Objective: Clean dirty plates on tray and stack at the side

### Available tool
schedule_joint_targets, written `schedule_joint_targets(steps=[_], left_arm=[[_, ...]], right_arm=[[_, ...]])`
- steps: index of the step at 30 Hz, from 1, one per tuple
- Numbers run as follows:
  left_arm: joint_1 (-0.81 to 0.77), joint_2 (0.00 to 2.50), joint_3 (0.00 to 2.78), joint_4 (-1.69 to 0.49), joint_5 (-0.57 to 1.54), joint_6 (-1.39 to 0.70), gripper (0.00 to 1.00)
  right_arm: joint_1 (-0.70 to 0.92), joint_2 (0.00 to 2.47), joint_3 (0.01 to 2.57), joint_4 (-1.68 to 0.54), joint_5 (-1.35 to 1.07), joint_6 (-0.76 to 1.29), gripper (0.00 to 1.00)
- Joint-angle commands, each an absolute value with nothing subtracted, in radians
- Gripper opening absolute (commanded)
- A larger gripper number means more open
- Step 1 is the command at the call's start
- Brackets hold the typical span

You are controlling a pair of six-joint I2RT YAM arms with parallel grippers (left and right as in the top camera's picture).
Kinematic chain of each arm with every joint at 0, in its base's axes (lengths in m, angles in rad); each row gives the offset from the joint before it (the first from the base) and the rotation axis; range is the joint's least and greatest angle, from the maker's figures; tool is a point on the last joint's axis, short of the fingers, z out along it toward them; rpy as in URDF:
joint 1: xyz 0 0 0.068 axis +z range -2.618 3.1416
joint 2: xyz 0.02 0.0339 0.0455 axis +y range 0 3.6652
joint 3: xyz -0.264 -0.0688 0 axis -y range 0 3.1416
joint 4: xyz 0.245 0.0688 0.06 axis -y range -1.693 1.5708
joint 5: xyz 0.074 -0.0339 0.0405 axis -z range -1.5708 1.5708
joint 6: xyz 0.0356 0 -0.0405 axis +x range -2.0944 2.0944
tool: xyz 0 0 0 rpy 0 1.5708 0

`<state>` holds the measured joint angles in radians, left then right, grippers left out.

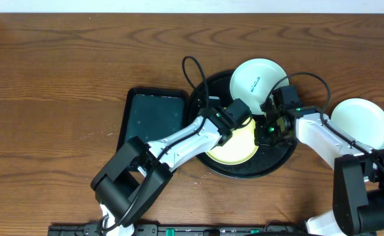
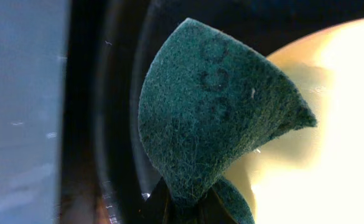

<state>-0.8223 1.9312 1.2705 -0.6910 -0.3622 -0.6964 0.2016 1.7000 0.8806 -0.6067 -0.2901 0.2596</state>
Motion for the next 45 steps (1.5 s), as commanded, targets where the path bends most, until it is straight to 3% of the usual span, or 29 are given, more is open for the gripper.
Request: schedule_joint_targets(steps=[1,8,13,23,26,29,36,42,45], left_arm=[[-0.791,1.946,1.314,-0.789,-0.558,-0.645,0.07],[-0.736,1.769,1.347,-0.839,-0.371,-0.651,0.08],[-0.598,1.636,1.346,-0.931,-0.26,-0.643,0.08],[-0.332,1.614,1.237,-0.954,0.018,-0.391,0.09],[-0.284,1.614,1.193,-0.929,0.088,-0.357,0.17],[-0.245,1.614,1.182,-0.922,0.197,-0.343,0.35],[-0.197,1.565,1.183,-0.92,0.314,-0.332,0.49],[-0.197,1.437,1.183,-0.937,0.314,-0.332,0.57],[-0.197,1.388,1.183,-0.937,0.314,-0.333,0.68]], right_arm=[[0.198,1.728,0.869,-0.606,-0.181,0.246,0.01],[0.197,1.721,0.869,-0.606,-0.181,0.246,0.01],[0.198,1.683,0.871,-0.598,-0.179,0.222,0.01],[0.251,1.39,0.9,-0.605,-0.019,0.196,0.01],[0.301,1.309,0.9,-0.619,0.08,0.168,0.01],[0.359,1.261,0.9,-0.635,0.181,0.167,0.01],[0.487,1.253,0.9,-0.628,0.438,0.112,0.01],[0.676,1.253,0.918,-0.621,0.823,0.043,0.01],[0.754,1.253,0.934,-0.62,0.945,0.024,0.01]])
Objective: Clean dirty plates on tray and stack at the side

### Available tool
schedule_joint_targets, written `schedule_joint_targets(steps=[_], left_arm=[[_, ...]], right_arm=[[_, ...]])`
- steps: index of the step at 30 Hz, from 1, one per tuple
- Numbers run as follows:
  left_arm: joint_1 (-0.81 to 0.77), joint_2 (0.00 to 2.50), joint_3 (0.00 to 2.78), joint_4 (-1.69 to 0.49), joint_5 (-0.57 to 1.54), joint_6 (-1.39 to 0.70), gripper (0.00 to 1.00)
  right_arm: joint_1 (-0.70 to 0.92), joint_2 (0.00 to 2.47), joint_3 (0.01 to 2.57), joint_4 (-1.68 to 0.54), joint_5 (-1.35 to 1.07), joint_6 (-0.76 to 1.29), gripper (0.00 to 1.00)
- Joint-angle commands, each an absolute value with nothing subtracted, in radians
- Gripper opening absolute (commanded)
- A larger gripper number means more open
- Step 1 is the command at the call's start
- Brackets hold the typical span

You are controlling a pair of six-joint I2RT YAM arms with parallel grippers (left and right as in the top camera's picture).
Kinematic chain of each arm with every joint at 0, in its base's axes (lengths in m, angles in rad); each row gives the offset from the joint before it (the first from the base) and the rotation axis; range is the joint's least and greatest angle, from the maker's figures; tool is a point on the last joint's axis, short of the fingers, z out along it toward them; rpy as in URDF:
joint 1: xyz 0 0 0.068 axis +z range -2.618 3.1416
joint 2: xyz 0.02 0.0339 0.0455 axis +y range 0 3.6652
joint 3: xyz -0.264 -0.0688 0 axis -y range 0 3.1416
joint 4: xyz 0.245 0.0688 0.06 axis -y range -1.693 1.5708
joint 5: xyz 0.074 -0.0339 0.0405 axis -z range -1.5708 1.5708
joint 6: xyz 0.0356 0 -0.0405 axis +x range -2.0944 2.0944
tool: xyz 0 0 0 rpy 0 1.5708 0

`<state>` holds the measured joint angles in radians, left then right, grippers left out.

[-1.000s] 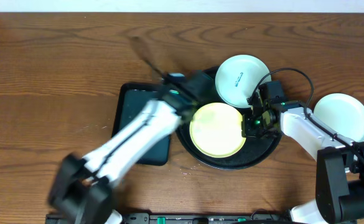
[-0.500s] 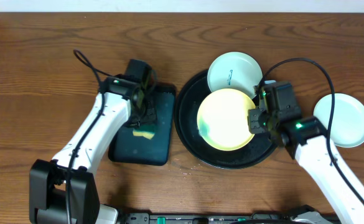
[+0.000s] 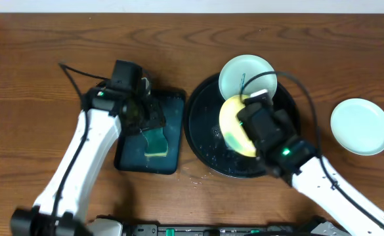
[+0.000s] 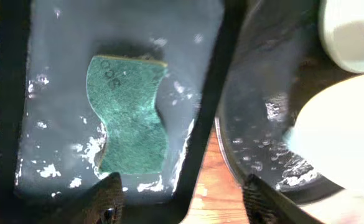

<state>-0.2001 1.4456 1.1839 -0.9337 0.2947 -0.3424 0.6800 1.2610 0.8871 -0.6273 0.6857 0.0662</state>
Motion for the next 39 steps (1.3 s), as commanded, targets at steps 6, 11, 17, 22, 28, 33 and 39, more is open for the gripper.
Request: schedule_joint_targets(steps=[6,11,17,22,28,33,39], left_arm=[[-0.197,1.358,1.183,-0.937,0.314,-0.333,0.8],[-0.197,1.359,1.183,-0.937,0.313,-0.333,0.81],[-0.197,1.359,1.183,-0.937,0.314,-0.333,0.8],[-0.197,1.359,1.183,-0.937,0.313,-0.333,0.81],[-0.197,1.359,1.183,-0.937,0.313,-0.333,0.81],[-0.197,1.359,1.183,-0.937,0.314,-0.333,0.81],[-0.197,1.359,1.183,-0.937,0.313,-0.333,0.81]], right_arm=[[0.857,1.252,0.963,-0.62,1.052,-0.031,0.01],[0.912,1.251,0.974,-0.605,1.089,-0.097,0.01],[0.918,1.249,0.974,-0.601,1.088,-0.115,0.01],[0.918,1.249,0.974,-0.601,1.088,-0.114,0.01],[0.918,1.249,0.974,-0.601,1.088,-0.113,0.01],[0.918,1.249,0.974,-0.601,1.088,-0.113,0.01],[0.918,1.249,0.974,-0.601,1.088,-0.113,0.01]])
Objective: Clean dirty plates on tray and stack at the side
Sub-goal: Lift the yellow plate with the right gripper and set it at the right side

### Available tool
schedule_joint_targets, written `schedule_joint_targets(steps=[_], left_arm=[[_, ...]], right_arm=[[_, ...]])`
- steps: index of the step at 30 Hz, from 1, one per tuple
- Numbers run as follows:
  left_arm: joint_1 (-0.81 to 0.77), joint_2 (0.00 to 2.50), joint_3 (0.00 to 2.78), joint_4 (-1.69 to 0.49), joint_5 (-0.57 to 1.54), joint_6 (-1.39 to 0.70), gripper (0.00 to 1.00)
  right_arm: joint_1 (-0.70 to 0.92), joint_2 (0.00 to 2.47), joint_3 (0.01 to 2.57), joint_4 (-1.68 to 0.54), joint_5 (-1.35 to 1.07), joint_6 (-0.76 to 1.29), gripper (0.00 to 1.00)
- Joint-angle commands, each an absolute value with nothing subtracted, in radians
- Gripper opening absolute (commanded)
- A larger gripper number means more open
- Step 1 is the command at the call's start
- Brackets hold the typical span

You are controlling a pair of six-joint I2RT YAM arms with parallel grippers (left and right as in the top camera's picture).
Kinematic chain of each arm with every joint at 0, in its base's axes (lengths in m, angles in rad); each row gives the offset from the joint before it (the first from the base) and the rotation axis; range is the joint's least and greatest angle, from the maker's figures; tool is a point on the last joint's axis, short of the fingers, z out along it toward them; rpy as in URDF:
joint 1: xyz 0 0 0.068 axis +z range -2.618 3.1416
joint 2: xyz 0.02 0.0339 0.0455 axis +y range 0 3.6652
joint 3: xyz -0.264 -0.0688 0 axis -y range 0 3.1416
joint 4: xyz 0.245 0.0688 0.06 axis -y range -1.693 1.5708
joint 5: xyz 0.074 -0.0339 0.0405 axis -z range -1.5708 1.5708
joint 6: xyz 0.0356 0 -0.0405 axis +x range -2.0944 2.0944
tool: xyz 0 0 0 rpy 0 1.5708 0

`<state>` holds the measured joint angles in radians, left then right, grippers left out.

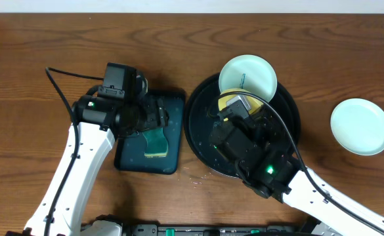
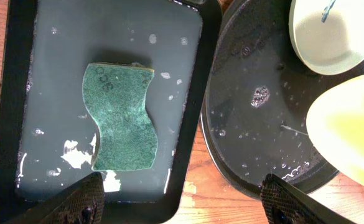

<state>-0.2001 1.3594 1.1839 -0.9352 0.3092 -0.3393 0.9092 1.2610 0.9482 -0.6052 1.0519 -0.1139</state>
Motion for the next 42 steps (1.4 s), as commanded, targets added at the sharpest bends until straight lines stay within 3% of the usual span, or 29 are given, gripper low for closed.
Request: schedule_joint_targets(steps=[1,22,25,27,30,34,36,42], left_arm=[[-0.197,1.359,1.183,-0.937,0.314,-0.333,0.81],[-0.197,1.359,1.183,-0.937,0.314,-0.333,0.81],[-0.197,1.359,1.183,-0.937,0.313,-0.333,0.81],[-0.197,1.359,1.183,-0.937,0.313,-0.333,0.81],[-0.197,1.359,1.183,-0.937,0.314,-0.333,0.81],[-0.197,1.359,1.183,-0.937,0.313,-0.333,0.81],[-0.197,1.359,1.183,-0.937,0.314,-0.333,0.81],[-0.197,1.359,1.183,-0.937,0.313,-0.333,0.81]], right_arm=[[0.918,1.249,0.974,-0.6,1.088,-0.113,0.01],[0.903,1.249,0.973,-0.618,1.07,-0.112,0.01],[0.865,1.249,0.974,-0.611,0.991,-0.004,0.01],[0.876,1.249,0.974,-0.619,0.875,-0.11,0.01],[0.867,1.251,0.973,-0.62,1.088,-0.072,0.01],[0.863,1.25,0.974,-0.595,1.013,-0.151,0.01],[0.844,1.249,0.974,-0.595,1.062,-0.056,0.01],[0.76,1.249,0.974,-0.657,0.838,0.184,0.01]])
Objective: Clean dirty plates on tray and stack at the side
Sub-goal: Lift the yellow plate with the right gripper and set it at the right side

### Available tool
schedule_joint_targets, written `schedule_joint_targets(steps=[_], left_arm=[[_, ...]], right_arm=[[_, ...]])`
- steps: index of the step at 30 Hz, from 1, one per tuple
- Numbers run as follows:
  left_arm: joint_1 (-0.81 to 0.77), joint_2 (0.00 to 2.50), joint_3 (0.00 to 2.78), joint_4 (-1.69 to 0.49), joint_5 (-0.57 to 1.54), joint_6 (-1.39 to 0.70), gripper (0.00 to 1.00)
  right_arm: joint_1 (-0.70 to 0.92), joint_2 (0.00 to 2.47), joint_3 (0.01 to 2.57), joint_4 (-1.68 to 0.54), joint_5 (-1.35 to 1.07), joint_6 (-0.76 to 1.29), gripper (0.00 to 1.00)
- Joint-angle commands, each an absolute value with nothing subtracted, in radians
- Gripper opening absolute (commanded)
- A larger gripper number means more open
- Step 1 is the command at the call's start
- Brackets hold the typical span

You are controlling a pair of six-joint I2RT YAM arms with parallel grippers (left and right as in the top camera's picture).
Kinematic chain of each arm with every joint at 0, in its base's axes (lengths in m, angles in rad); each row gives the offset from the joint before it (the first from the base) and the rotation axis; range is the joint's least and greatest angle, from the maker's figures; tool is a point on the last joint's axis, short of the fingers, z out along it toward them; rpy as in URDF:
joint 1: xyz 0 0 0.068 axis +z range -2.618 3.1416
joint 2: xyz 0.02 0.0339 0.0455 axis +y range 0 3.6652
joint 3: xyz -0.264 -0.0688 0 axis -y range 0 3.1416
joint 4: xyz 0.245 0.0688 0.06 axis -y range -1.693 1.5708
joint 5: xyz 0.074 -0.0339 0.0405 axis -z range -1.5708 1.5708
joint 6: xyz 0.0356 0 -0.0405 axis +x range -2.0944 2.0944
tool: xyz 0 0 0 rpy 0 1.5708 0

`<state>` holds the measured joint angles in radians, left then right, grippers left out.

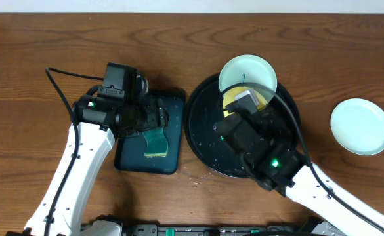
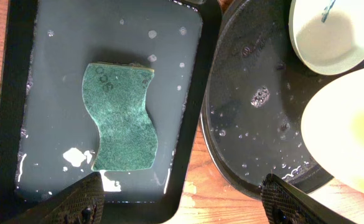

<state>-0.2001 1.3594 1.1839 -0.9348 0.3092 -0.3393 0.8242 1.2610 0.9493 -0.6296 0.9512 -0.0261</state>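
The green sponge (image 2: 119, 118) lies flat in the wet rectangular black tray (image 2: 20, 93), and shows in the overhead view as the sponge (image 1: 155, 141). My left gripper (image 2: 185, 199) hangs open above that tray's near edge, holding nothing. The yellow plate (image 2: 346, 134) hovers over the round black tray (image 2: 250, 124). From overhead only a part of the yellow plate (image 1: 252, 98) shows under my right gripper (image 1: 244, 99), which is shut on it with its fingers mostly hidden by the wrist. A pale plate (image 1: 247, 72) rests at the round tray's far rim.
One pale plate (image 1: 361, 126) lies on the wooden table at the right, apart from the round tray (image 1: 205, 131). Water drops dot both trays. My right arm crosses the round tray's near half.
My right arm has shifted a little to the right, and the yellow plate now sits flatter and lower in the left wrist view. The left gripper and the sponge have not moved.
My left gripper was shut on the sponge against the yellow plate on the round tray, with the right gripper at the plate's rim. Then the sponge lay in the rectangular tray under the open left gripper. The right gripper has kept the yellow plate over the round tray since.
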Motion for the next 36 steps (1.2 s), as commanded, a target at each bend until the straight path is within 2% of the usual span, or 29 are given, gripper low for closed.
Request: schedule_joint_targets(steps=[1,3,7,9,13,17,22,29,34,35,36], left_arm=[[-0.197,1.359,1.183,-0.937,0.314,-0.333,0.81],[-0.197,1.359,1.183,-0.937,0.313,-0.333,0.81],[-0.197,1.359,1.183,-0.937,0.314,-0.333,0.81],[-0.197,1.359,1.183,-0.937,0.314,-0.333,0.81],[-0.197,1.359,1.183,-0.937,0.314,-0.333,0.81],[-0.197,1.359,1.183,-0.937,0.313,-0.333,0.82],[-0.197,1.359,1.183,-0.937,0.314,-0.333,0.81],[-0.197,1.359,1.183,-0.937,0.313,-0.333,0.81],[-0.197,1.359,1.183,-0.937,0.313,-0.333,0.81],[-0.197,1.359,1.183,-0.937,0.314,-0.334,0.81],[-0.197,1.359,1.183,-0.937,0.314,-0.333,0.81]], right_arm=[[0.73,1.249,0.974,-0.667,0.786,0.231,0.01],[0.63,1.249,0.974,-0.672,0.585,0.287,0.01],[0.381,1.249,0.974,-0.666,0.159,0.266,0.01],[0.192,1.249,0.974,-0.667,-0.07,0.236,0.01],[-0.131,1.249,0.974,-0.66,-0.306,0.234,0.01],[-0.392,1.254,0.974,-0.65,-0.321,0.248,0.01],[-0.627,1.314,0.974,-0.632,-0.239,0.327,0.01],[-0.79,1.441,0.974,-0.628,-0.102,0.437,0.01],[-0.813,1.493,0.974,-0.632,-0.092,0.44,0.01],[-0.811,1.494,0.974,-0.631,-0.08,0.44,0.11],[-0.81,1.494,0.974,-0.615,-0.081,0.439,0.29]])
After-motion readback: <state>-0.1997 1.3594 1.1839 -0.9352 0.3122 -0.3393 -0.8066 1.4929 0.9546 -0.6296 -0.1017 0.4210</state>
